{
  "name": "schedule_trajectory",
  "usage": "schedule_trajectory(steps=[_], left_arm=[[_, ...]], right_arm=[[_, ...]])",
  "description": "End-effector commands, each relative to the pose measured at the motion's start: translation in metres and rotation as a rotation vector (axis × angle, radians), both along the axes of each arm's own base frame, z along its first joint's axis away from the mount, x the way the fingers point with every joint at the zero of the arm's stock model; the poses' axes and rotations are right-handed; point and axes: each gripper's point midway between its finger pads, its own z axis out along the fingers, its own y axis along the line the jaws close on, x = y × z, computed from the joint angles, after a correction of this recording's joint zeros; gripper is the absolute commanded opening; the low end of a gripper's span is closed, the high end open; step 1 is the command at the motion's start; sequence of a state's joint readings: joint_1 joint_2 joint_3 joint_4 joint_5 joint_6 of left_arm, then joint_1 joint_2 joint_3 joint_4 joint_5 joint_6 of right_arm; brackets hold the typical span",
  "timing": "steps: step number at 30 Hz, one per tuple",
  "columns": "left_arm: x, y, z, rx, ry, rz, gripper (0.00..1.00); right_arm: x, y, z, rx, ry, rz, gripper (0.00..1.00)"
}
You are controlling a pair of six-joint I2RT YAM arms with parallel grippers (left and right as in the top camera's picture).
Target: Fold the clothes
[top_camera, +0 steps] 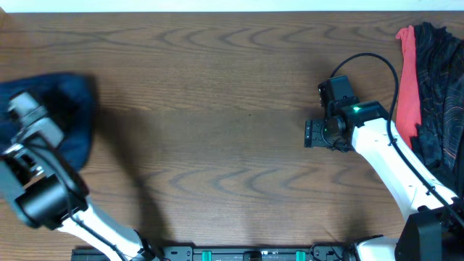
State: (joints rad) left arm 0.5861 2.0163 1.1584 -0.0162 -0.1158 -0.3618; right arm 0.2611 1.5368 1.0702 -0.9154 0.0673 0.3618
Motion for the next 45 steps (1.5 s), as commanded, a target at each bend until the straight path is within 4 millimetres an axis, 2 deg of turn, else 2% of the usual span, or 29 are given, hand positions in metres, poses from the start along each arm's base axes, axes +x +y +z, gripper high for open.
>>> schedule_trajectory(steps=[1, 4, 8, 12, 15, 16, 18, 20, 21, 22, 23, 25, 27, 30, 35, 39, 42, 45], left_arm=[[0.013, -0.092, -0.057, -0.208, 0.079, -0.201, 0.11], [0.017, -0.119, -0.061, -0.259, 0.085, -0.175, 0.10], [0.026, -0.144, -0.059, -0.328, 0.050, -0.149, 0.10], [0.035, -0.153, -0.049, -0.330, 0.019, -0.156, 0.09], [0.045, -0.151, -0.031, -0.298, -0.031, -0.182, 0.10], [0.049, -0.149, -0.021, -0.276, -0.048, -0.206, 0.15], [0.055, -0.145, 0.004, -0.212, -0.077, -0.273, 0.33], [0.055, -0.141, 0.035, -0.141, -0.095, -0.316, 0.62], [0.054, -0.140, 0.049, -0.116, -0.103, -0.330, 0.72], [0.051, -0.139, 0.063, -0.094, -0.110, -0.337, 0.82], [0.047, -0.140, 0.080, -0.077, -0.122, -0.351, 0.89], [0.039, -0.144, 0.107, -0.058, -0.143, -0.363, 0.97], [0.028, -0.155, 0.132, -0.064, -0.161, -0.399, 0.99], [0.007, -0.180, 0.154, -0.084, -0.147, -0.470, 0.98], [-0.024, -0.239, 0.165, -0.078, -0.042, -0.676, 0.98], [-0.051, -0.291, 0.156, -0.087, 0.085, -0.882, 0.98], [-0.071, -0.315, 0.146, -0.098, 0.183, -0.996, 0.98], [-0.090, -0.325, 0.141, -0.122, 0.254, -1.036, 0.98]], right_arm=[[0.001, -0.003, -0.001, -0.009, -0.001, 0.004, 0.79], [0.001, -0.003, -0.001, -0.009, -0.002, 0.004, 0.79], [0.002, -0.004, 0.000, -0.016, -0.008, 0.003, 0.80], [0.003, -0.004, 0.000, -0.015, -0.010, 0.003, 0.80], [0.004, -0.003, 0.000, -0.013, -0.015, 0.003, 0.80], [0.005, -0.003, 0.000, -0.013, -0.016, 0.003, 0.80], [0.005, -0.003, 0.000, -0.013, -0.017, 0.003, 0.80], [0.005, -0.003, 0.000, -0.013, -0.017, 0.003, 0.80], [0.005, -0.003, 0.000, -0.012, -0.018, 0.002, 0.80], [0.006, -0.003, 0.000, -0.012, -0.020, 0.003, 0.80], [0.006, -0.003, 0.000, -0.011, -0.022, 0.002, 0.82], [0.007, -0.002, 0.000, -0.008, -0.025, 0.003, 0.87], [0.008, 0.003, 0.001, 0.021, -0.028, 0.008, 0.99], [0.014, 0.015, 0.003, 0.085, -0.051, 0.021, 0.99], [0.032, 0.029, 0.010, 0.163, -0.122, 0.005, 0.99], [0.048, 0.029, 0.016, 0.170, -0.192, 0.002, 0.99], [0.063, 0.018, 0.022, 0.125, -0.261, -0.025, 0.99], [0.072, 0.006, 0.027, 0.103, -0.300, -0.057, 0.99]])
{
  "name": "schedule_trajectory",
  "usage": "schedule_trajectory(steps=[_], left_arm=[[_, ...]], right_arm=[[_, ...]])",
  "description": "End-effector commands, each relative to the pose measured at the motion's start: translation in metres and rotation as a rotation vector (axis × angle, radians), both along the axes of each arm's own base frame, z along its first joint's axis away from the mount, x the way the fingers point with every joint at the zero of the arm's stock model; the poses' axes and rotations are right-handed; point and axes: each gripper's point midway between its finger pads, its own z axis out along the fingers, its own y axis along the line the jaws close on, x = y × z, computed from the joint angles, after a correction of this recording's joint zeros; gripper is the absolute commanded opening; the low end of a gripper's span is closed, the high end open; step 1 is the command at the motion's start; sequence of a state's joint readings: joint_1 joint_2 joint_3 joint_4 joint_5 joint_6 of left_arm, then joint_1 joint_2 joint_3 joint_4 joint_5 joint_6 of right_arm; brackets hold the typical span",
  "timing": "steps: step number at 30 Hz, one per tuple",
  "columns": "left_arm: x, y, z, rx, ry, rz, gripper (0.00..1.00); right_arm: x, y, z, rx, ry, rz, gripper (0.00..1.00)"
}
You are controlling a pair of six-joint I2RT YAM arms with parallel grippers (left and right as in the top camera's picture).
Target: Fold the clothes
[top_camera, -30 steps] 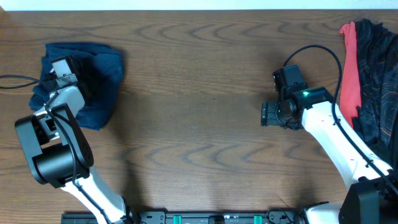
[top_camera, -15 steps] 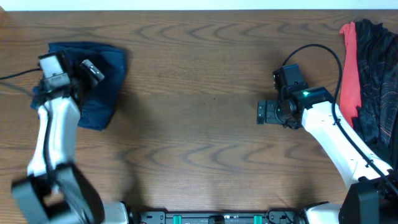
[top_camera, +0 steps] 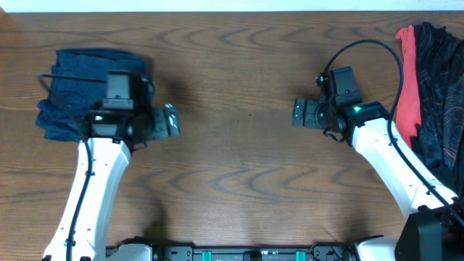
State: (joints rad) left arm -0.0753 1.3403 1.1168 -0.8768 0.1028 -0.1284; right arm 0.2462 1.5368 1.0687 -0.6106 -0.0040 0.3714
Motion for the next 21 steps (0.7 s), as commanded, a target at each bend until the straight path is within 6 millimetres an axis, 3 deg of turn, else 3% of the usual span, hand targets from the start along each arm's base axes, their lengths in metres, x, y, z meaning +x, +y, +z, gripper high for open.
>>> schedule_trajectory(steps=[1, 5, 13, 21], left_arm=[[-0.016, -0.006, 0.000, 0.025, 0.040, -0.076, 0.98], [-0.044, -0.002, 0.013, 0.015, 0.079, -0.028, 0.98], [-0.069, 0.009, 0.067, 0.043, -0.177, -0.007, 0.98], [-0.099, 0.013, 0.098, 0.020, -0.453, -0.004, 0.98]], right_arm=[[0.005, -0.023, 0.004, -0.029, -0.012, -0.074, 0.99], [-0.017, -0.041, 0.018, 0.000, 0.034, -0.162, 0.99], [-0.053, -0.063, 0.092, -0.063, -0.164, -0.215, 0.99], [-0.102, -0.073, 0.120, -0.054, -0.374, -0.259, 0.99]])
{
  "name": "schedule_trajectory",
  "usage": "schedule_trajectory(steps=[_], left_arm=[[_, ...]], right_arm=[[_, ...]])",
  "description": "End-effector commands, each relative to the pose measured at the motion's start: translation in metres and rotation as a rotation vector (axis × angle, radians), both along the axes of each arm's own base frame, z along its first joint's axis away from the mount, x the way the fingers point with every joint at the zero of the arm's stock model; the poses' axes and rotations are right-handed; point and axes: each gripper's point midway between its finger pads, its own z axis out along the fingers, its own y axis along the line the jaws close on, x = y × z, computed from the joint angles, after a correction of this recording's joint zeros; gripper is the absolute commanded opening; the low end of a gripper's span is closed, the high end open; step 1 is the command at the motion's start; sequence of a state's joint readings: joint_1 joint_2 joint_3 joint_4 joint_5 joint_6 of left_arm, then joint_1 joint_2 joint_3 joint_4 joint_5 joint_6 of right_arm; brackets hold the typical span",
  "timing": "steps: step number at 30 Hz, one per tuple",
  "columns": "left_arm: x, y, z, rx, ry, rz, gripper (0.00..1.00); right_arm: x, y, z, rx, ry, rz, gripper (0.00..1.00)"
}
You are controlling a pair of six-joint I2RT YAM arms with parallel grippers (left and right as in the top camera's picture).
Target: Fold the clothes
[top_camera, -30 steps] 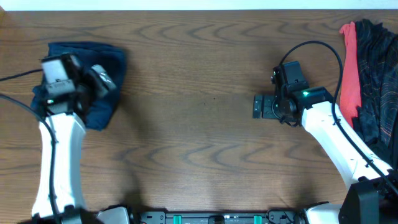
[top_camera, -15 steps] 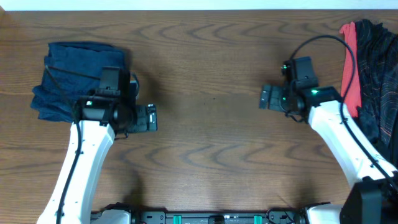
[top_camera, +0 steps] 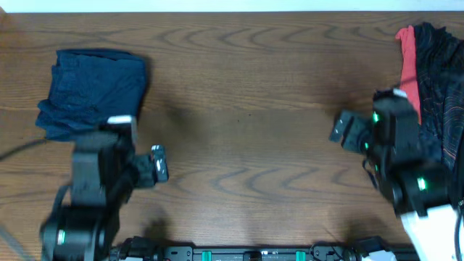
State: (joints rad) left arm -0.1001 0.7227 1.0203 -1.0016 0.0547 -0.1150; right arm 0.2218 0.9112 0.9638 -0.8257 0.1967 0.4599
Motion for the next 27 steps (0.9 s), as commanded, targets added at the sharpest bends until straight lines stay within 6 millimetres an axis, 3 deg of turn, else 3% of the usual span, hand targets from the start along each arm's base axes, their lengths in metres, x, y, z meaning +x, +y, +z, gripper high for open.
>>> schedule_trajectory(steps=[1, 5, 13, 27], left_arm=[[-0.009, 0.003, 0.005, 0.002, -0.082, 0.006, 0.98], [-0.007, 0.003, 0.021, -0.008, -0.181, 0.007, 0.98], [-0.011, 0.003, 0.016, -0.005, -0.152, 0.006, 0.98], [-0.011, 0.003, 0.016, -0.005, -0.152, 0.006, 0.98]], right_arm=[[-0.021, -0.010, -0.001, -0.012, -0.066, -0.044, 0.99], [-0.038, -0.013, -0.002, 0.009, -0.116, -0.038, 0.99], [-0.055, -0.017, -0.017, -0.007, -0.050, -0.036, 0.99], [-0.060, -0.018, -0.022, -0.015, -0.021, -0.036, 0.99]])
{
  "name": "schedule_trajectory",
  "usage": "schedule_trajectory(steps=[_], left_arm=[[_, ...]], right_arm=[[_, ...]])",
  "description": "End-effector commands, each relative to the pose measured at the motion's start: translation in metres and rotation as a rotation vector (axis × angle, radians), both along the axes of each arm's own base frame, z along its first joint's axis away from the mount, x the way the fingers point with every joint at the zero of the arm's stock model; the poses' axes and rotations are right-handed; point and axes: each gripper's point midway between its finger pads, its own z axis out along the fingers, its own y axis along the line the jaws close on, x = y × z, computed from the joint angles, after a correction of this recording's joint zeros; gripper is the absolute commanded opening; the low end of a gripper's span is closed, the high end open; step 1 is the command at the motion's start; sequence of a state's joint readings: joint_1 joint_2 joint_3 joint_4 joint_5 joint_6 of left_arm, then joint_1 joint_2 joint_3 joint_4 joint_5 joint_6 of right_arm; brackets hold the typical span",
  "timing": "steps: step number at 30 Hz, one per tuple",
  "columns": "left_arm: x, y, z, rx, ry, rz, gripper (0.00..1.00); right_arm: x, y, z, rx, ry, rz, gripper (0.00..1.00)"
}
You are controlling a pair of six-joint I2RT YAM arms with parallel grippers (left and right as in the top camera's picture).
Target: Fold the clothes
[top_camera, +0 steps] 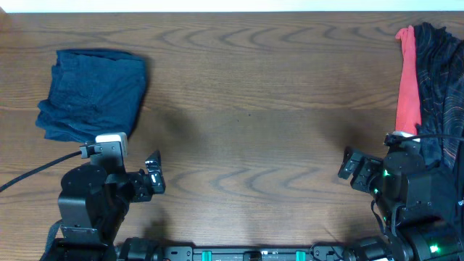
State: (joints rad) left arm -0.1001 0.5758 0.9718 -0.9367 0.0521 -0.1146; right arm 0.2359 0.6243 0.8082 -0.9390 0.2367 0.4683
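Observation:
A dark blue garment point(90, 90) lies folded at the table's far left. A red garment point(407, 80) and a dark patterned garment point(438, 80) lie unfolded in a heap at the far right edge. My left gripper point(154, 180) is drawn back near the front edge, below and right of the blue garment, open and empty. My right gripper point(349, 165) is also pulled back near the front right, left of the heap, its fingers apart and holding nothing.
The brown wooden table point(246, 109) stretches between the two garments. Both arm bases and a cable on the left crowd the front edge. The heap hangs over the table's right edge.
Both arms have drawn further back toward the front edge. The left gripper is lower and the right gripper has dropped below the red garment's end. The garments have not moved.
First the left arm was over the blue garment at the far left, with the right gripper at mid-right. Then the blue garment lay folded and free, the left gripper beside it. Both arms then stood nearer the front, and now sit low at the front edge.

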Motion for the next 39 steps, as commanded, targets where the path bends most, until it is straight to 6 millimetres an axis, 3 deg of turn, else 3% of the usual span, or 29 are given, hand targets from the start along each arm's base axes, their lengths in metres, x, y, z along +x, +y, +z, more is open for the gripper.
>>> schedule_trajectory(steps=[1, 9, 14, 18, 25, 32, 35, 39], left_arm=[[0.000, 0.001, -0.005, 0.009, 0.010, 0.005, 0.98], [0.000, 0.001, -0.005, 0.009, 0.010, 0.005, 0.98], [0.000, 0.001, -0.005, 0.009, 0.010, 0.006, 0.98], [0.000, 0.001, -0.005, 0.009, 0.010, 0.005, 0.98], [0.000, 0.001, -0.005, 0.009, 0.010, 0.005, 0.98], [0.000, 0.001, -0.005, 0.009, 0.010, 0.005, 0.98], [0.000, 0.001, -0.005, 0.009, 0.010, 0.005, 0.98], [0.000, 0.001, -0.005, 0.009, 0.010, 0.005, 0.98]], right_arm=[[-0.001, -0.001, -0.003, 0.002, 0.003, -0.015, 0.99], [-0.006, -0.009, -0.007, -0.024, 0.009, -0.016, 0.99], [0.006, 0.004, -0.002, -0.073, -0.171, 0.157, 0.99], [0.011, 0.007, -0.008, -0.040, -0.325, 0.166, 0.99], [0.022, 0.019, 0.002, -0.092, -0.631, 0.255, 0.99], [0.027, 0.018, -0.002, -0.113, -0.788, 0.245, 0.99], [0.027, 0.030, -0.009, -0.210, -0.836, 0.350, 0.99], [0.028, 0.033, -0.024, -0.270, -0.777, 0.401, 0.99]])
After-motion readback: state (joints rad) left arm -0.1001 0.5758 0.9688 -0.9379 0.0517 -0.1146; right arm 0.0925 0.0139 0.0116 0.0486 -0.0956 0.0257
